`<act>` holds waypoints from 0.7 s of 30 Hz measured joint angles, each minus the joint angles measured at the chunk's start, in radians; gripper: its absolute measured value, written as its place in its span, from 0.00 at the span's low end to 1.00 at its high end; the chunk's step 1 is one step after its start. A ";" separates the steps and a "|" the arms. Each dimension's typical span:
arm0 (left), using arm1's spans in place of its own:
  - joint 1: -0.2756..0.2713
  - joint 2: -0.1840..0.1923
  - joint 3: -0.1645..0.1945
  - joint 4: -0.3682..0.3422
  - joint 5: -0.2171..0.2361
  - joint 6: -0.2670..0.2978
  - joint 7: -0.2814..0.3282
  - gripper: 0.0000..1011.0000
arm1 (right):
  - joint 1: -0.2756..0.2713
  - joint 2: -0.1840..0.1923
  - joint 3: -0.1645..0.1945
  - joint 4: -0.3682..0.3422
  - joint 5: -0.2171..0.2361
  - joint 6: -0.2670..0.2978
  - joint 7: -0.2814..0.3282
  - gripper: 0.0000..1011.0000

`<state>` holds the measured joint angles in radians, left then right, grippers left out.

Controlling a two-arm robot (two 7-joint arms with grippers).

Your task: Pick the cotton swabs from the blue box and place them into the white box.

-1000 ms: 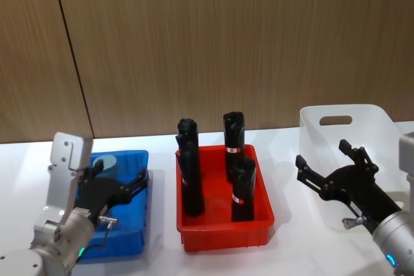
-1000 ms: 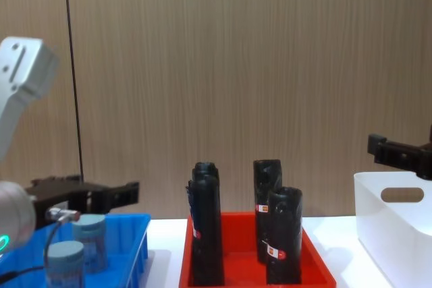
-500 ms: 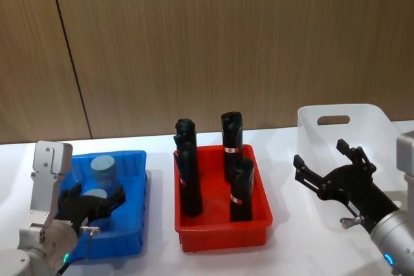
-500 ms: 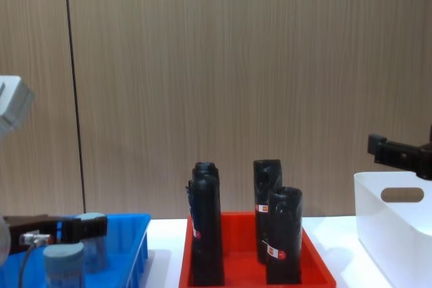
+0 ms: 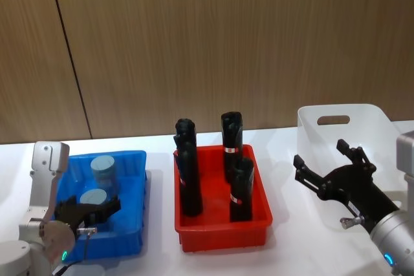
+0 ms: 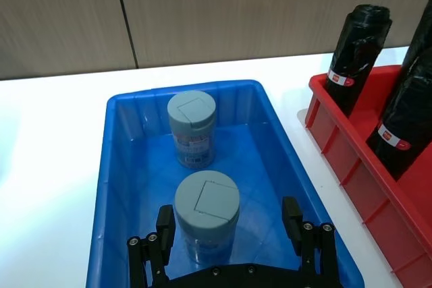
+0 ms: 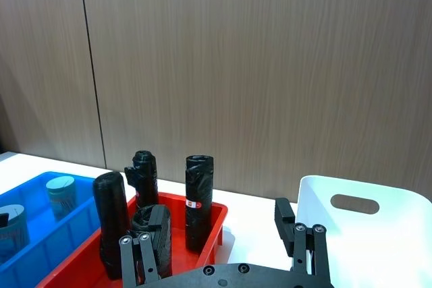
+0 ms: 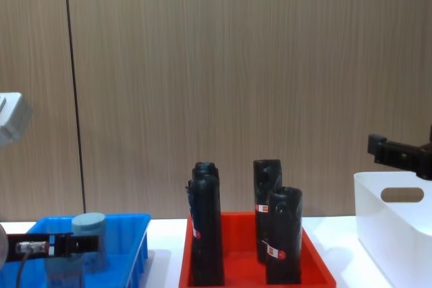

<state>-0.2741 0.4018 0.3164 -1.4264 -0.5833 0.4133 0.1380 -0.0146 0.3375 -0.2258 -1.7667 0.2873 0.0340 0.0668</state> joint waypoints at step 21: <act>-0.027 -0.015 -0.017 0.027 -0.020 0.088 0.039 0.99 | 0.000 0.000 0.000 0.000 0.000 0.000 0.000 0.99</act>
<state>-0.3015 0.3870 0.2999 -1.3991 -0.6031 0.5016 0.1770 -0.0146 0.3375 -0.2259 -1.7668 0.2873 0.0340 0.0667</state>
